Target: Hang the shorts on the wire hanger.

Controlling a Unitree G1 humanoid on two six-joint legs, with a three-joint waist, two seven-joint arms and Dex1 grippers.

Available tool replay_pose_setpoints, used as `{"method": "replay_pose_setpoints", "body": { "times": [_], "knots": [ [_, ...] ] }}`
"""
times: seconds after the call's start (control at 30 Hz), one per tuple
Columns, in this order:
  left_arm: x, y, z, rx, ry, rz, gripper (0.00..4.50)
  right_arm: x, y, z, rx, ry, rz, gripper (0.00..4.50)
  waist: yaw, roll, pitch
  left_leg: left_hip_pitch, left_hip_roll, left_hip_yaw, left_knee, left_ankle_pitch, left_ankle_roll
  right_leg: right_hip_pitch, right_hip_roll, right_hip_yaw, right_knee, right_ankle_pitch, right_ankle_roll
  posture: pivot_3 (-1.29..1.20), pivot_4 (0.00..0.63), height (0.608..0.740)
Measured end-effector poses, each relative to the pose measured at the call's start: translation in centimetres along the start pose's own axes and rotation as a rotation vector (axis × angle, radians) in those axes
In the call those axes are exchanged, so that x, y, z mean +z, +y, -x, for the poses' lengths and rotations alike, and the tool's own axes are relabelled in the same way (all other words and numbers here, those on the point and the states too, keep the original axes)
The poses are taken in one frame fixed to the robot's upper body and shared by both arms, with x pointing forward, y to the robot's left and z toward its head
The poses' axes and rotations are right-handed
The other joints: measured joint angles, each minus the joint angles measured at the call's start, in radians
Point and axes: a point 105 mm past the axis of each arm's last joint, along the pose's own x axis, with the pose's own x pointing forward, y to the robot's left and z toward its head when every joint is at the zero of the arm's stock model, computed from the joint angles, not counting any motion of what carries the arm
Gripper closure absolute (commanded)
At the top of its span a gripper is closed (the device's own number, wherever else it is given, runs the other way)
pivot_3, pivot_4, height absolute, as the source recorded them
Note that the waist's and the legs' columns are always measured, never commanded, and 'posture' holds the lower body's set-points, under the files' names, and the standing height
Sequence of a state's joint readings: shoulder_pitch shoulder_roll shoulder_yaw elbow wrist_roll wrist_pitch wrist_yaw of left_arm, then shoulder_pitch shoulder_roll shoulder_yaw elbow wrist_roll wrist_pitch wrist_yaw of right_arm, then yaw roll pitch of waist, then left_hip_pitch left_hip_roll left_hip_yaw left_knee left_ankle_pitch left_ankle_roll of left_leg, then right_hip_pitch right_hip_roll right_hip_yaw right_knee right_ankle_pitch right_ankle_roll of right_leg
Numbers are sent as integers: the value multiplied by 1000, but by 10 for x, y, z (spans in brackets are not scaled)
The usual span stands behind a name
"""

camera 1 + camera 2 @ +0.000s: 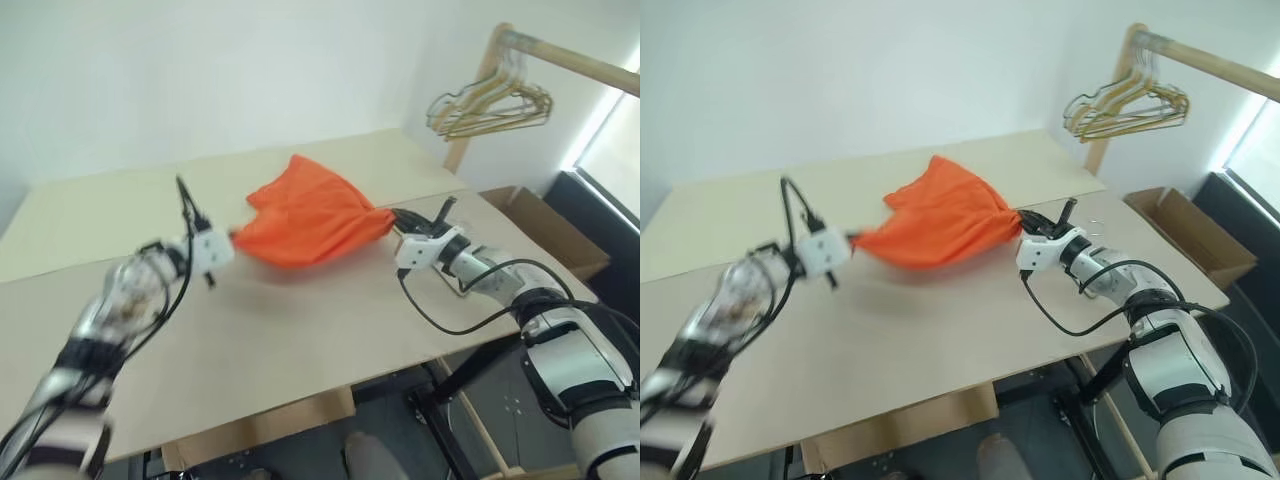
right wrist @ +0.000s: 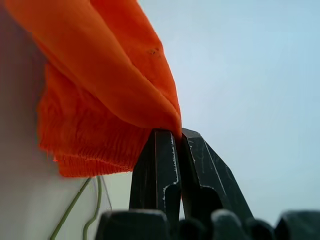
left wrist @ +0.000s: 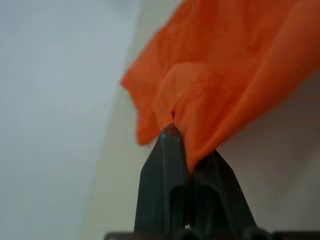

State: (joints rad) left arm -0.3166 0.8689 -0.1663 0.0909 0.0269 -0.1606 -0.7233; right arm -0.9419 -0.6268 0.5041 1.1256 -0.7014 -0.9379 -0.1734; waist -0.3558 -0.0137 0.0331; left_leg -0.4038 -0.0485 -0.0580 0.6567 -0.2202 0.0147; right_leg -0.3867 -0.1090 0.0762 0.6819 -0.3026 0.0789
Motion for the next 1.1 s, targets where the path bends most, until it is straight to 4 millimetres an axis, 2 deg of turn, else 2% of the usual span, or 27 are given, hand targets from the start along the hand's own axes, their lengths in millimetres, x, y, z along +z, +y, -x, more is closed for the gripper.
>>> {"method": "replay_pose_setpoints", "body": {
  "times": [0.03,0.1,0.2,0.23,0.3,0.37,0.5,0.7,0.93,1.03,1.1],
  "knots": [
    [4,-13,9,-75,6,9,4457,1,8,4,35,-12,6,4500,0,0,0,1,0,-1,0,0,0,2,0,-1,-1,0,0,-164,0,740],
    [13,-19,27,-149,21,20,4457,11,21,4,107,-67,29,4500,4,0,0,7,-1,-1,0,0,0,7,0,-1,-4,0,0,-162,0,740],
    [18,-26,53,-261,82,5,4457,25,36,6,204,-161,85,4500,15,2,2,35,-1,-1,-12,0,0,35,0,-3,-17,-1,0,-165,0,740],
    [16,-30,59,-307,113,-6,4457,26,39,9,229,-175,102,4500,17,2,2,40,-1,-1,-14,0,0,40,0,-3,-20,-1,-1,-167,0,740],
    [9,-48,78,-432,183,-7,4457,28,43,13,273,-208,136,4500,21,2,2,40,0,-1,-14,0,0,41,0,-3,-20,-1,-1,-171,0,740],
    [8,-63,87,-520,198,9,4457,29,48,19,310,-228,150,4500,29,2,2,40,-1,-1,-14,0,0,41,0,-3,-20,-1,-1,-174,0,740],
    [26,-82,105,-640,179,25,4457,36,56,30,386,-294,166,4500,41,1,2,38,0,-1,-14,-1,0,40,0,-3,-22,-1,-1,-183,0,740],
    [53,-110,115,-724,128,77,4457,38,74,54,500,-328,154,4500,43,1,2,38,1,-1,-14,-1,1,40,0,-4,-22,-1,-2,-189,0,740],
    [64,-115,116,-707,125,95,4457,40,85,83,565,-338,117,4500,48,1,3,47,3,-1,-14,-3,2,53,0,-6,-27,-1,-2,-198,2,740],
    [67,-119,117,-725,120,110,3760,42,91,92,599,-338,99,3594,49,0,3,52,5,0,-14,-5,1,62,1,-7,-31,-1,-3,-204,4,740],
    [69,-122,121,-770,109,111,3107,40,90,95,616,-323,93,2906,51,1,4,54,8,0,-14,-5,1,65,4,-7,-34,-1,-4,-202,6,740]
  ]
}}
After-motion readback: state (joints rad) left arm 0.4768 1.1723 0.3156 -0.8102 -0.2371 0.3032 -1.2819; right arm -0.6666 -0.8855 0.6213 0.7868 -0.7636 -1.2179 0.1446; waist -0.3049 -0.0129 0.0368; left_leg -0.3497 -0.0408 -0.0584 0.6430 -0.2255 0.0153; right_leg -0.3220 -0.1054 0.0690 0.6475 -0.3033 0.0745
